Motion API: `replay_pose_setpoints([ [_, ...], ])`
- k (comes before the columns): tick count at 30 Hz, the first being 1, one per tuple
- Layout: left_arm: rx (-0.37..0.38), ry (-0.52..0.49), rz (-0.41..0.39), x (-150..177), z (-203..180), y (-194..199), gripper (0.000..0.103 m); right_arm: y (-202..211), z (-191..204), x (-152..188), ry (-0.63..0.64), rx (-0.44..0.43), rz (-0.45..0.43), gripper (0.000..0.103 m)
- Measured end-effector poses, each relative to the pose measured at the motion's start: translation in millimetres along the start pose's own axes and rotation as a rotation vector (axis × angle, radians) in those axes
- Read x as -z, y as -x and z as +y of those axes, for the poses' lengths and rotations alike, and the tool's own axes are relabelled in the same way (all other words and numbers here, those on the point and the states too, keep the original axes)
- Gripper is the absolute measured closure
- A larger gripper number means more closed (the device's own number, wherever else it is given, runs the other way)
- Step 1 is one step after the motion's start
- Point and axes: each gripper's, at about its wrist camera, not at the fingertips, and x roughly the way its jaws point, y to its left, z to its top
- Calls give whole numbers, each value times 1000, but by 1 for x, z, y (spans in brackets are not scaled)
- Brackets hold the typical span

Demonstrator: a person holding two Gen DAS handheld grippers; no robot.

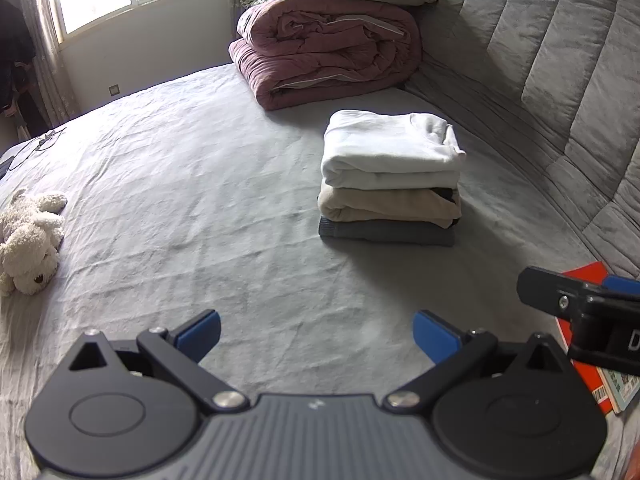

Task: Fold clothes

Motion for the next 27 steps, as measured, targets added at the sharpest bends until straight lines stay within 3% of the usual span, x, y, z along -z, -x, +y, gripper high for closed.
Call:
replay_pose_setpoints([
  [17,4,9,5,5,4,12,1,11,5,-1,30,24,-27,0],
  [23,1,8,6,19,18,39,1,33,26,4,118,46,-59,0],
  [27,-29,32,-14,31,40,62,1,50,51,14,179,3,-67,0],
])
